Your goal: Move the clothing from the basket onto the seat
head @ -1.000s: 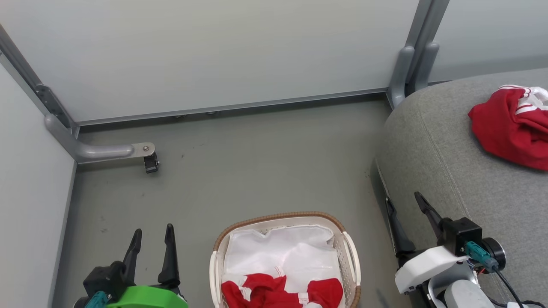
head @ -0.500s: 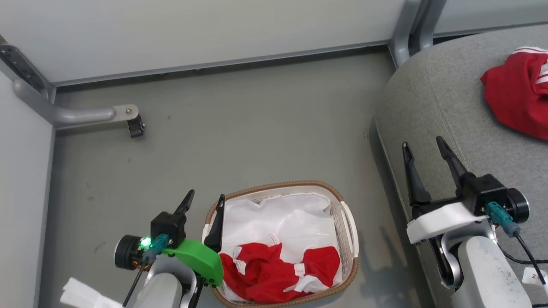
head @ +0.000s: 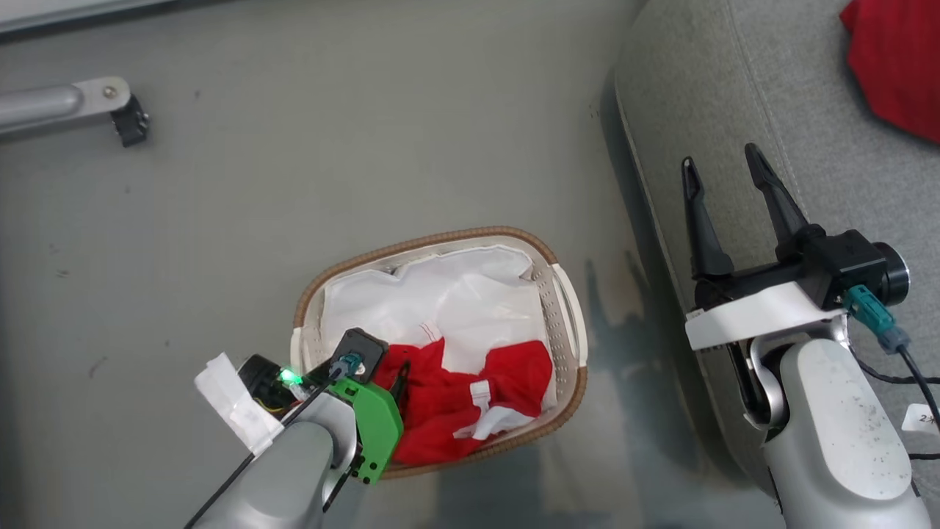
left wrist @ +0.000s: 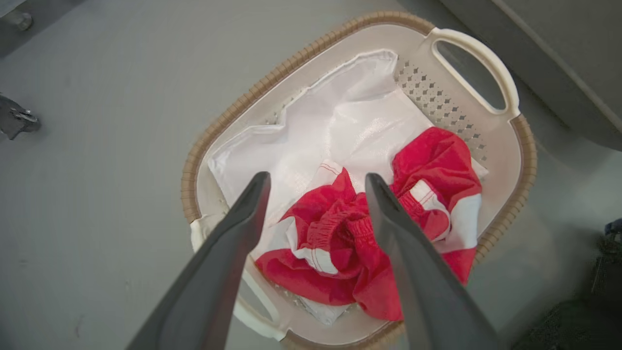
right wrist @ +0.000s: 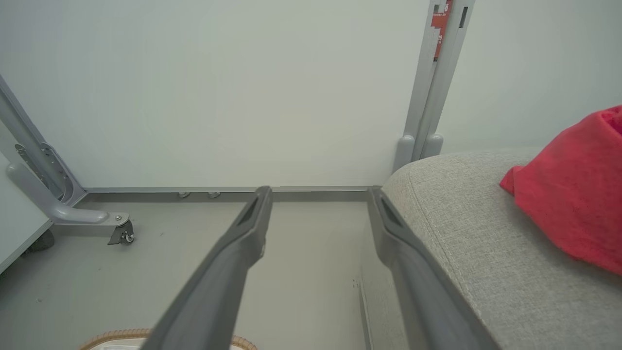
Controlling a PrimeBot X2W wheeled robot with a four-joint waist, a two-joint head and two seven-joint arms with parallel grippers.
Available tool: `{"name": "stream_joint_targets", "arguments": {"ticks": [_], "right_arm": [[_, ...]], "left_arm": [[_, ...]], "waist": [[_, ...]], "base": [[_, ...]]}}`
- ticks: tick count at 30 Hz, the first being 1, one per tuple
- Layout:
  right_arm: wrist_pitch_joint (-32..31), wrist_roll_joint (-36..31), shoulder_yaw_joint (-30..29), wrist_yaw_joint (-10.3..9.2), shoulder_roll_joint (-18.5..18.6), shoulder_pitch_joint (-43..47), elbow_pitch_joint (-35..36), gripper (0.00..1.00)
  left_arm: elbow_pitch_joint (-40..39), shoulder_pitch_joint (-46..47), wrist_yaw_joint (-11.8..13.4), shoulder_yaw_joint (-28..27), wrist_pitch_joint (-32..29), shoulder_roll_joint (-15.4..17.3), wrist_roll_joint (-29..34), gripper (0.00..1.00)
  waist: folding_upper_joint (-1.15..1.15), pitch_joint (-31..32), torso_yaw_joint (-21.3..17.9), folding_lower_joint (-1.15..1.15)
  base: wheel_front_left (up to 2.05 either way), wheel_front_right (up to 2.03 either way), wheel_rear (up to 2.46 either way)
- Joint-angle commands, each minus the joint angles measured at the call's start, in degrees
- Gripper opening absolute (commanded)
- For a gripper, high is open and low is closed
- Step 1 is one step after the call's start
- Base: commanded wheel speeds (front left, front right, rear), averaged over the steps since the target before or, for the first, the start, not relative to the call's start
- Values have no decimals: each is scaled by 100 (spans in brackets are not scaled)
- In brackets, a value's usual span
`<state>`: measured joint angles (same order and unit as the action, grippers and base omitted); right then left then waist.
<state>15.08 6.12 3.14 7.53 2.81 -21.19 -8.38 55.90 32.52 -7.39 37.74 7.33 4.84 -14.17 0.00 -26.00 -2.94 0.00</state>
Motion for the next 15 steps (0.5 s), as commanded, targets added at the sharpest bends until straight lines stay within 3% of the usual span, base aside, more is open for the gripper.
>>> {"name": "stream_joint_targets", "arguments": {"ticks": [1,9,15], "right_arm": [[14,60,30,-7,16,-132,47,100],[14,279,321,-7,13,-380,103,100],[14,478,515,-7,13,-483,103,100]], "left_arm": [[122,205,-15,142,-96,90,-45,100],[756,749,-15,1005,-486,278,-90,100],[1159,961,-15,1214,-625,407,-239,100]], "waist": [[0,-739,-539,0],[0,-1347,-888,0],[0,-1601,-1067,0]], "base": [[0,0,0],[0,0,0],[0,0,0]]}}
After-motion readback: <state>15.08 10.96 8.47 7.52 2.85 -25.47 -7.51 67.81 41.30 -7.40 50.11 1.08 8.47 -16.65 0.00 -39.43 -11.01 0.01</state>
